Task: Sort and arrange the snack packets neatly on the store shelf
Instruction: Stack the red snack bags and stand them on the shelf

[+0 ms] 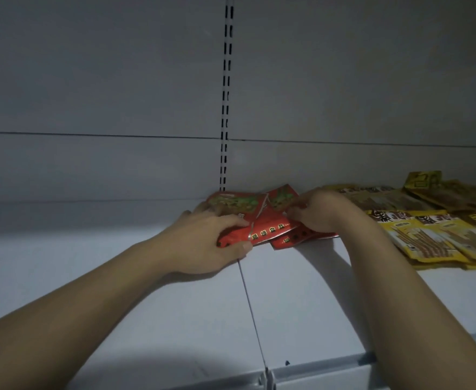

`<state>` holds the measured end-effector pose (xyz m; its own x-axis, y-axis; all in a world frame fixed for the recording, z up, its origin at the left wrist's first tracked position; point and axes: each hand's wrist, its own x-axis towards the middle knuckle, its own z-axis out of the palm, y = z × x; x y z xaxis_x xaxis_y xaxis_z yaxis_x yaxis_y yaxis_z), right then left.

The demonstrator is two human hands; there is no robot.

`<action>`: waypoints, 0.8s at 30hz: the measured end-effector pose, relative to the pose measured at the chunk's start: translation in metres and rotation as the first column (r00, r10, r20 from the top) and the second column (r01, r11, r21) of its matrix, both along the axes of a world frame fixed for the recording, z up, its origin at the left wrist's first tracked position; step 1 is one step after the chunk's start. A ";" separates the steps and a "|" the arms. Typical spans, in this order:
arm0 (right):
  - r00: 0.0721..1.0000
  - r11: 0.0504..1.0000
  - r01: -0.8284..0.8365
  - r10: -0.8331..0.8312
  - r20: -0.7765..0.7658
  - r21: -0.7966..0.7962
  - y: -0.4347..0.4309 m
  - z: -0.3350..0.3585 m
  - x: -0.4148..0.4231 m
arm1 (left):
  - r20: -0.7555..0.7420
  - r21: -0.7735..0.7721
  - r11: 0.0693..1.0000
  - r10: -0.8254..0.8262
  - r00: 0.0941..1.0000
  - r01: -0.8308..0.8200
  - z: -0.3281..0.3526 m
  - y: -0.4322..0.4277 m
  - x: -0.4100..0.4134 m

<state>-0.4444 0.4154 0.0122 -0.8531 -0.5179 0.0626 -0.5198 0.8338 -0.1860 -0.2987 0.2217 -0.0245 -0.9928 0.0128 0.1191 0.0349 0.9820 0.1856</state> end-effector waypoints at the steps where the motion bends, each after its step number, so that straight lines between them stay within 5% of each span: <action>1: 0.999 0.999 -0.013 0.012 0.033 0.032 0.000 -0.001 0.001 | 0.001 -0.007 1.000 -0.005 1.000 0.005 0.001 -0.002 0.000; 6: 0.998 0.996 -0.029 0.024 0.060 0.083 0.000 -0.001 0.001 | -0.088 0.032 0.996 -0.082 0.993 0.085 -0.002 -0.005 -0.004; 12: 0.999 0.999 0.027 -0.028 0.040 0.029 -0.001 -0.003 -0.004 | -0.269 -0.012 0.999 0.047 0.962 -0.052 -0.009 0.008 -0.020; 18: 0.992 0.993 0.106 -0.108 0.058 0.045 0.006 -0.004 -0.010 | -0.109 -0.147 0.989 -0.004 0.994 -0.012 -0.018 0.008 -0.018; 24: 0.991 0.993 0.117 -0.118 0.058 0.034 0.005 -0.010 -0.012 | -0.124 -0.144 0.989 0.008 0.992 -0.026 -0.017 0.012 -0.020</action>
